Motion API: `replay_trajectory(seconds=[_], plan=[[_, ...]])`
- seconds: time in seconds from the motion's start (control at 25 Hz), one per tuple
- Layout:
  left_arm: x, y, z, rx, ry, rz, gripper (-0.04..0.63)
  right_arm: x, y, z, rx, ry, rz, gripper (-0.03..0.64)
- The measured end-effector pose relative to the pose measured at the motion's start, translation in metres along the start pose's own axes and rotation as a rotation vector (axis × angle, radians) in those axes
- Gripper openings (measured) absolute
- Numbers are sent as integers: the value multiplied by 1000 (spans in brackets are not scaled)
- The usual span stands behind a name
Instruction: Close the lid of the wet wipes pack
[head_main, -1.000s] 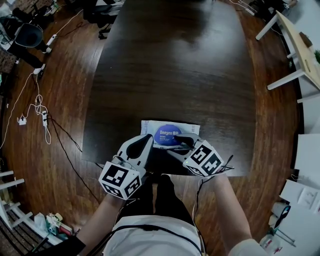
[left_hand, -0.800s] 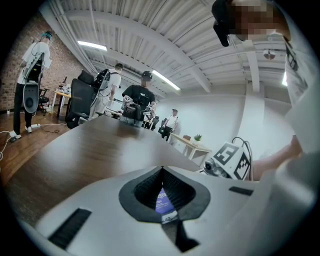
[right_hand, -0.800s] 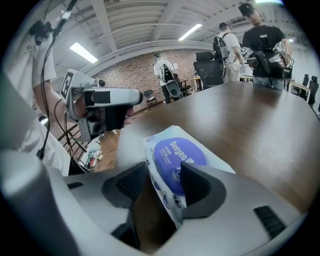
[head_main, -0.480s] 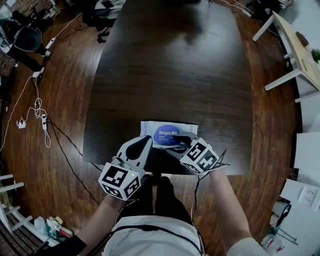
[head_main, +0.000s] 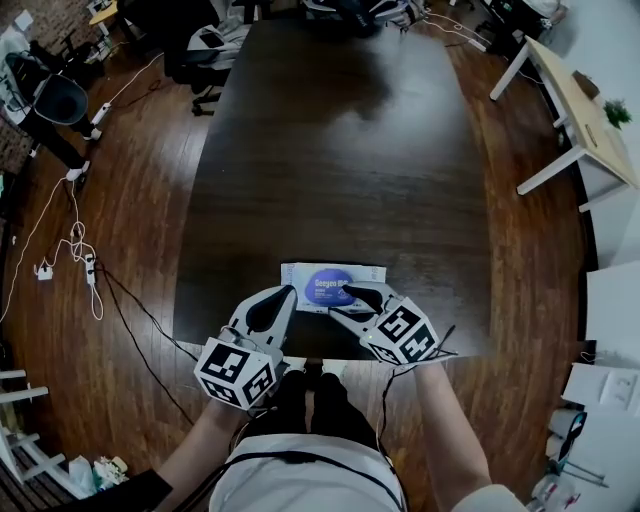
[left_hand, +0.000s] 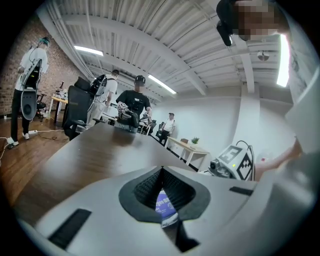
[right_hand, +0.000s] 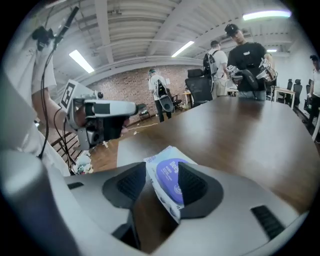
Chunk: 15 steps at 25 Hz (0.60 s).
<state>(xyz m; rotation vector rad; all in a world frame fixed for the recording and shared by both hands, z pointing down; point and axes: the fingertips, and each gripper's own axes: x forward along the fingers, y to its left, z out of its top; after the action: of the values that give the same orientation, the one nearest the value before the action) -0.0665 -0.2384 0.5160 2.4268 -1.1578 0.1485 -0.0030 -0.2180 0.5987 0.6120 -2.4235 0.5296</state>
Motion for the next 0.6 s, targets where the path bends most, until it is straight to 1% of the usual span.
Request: replay_trajectory(seconds=[0.16, 0.24, 0.28, 0.44, 0.52, 0.6], plan=[[-5, -5, 18, 11, -18, -13, 2, -27, 4, 28, 51, -141, -49, 199], [-8, -9, 29, 21, -31, -24, 2, -42, 3, 42, 81, -224, -91, 124], [-10, -11, 33, 28, -37, -30, 2, -48, 5, 48, 93, -252, -106, 117], [-14, -21, 50, 60, -58, -60, 2, -72, 13, 62, 102, -309, -150, 117], [-16, -27, 57, 76, -62, -72, 2, -85, 15, 67, 103, -332, -172, 96], [-18, -31, 64, 89, -71, -80, 2, -97, 17, 72, 110, -365, -191, 95]])
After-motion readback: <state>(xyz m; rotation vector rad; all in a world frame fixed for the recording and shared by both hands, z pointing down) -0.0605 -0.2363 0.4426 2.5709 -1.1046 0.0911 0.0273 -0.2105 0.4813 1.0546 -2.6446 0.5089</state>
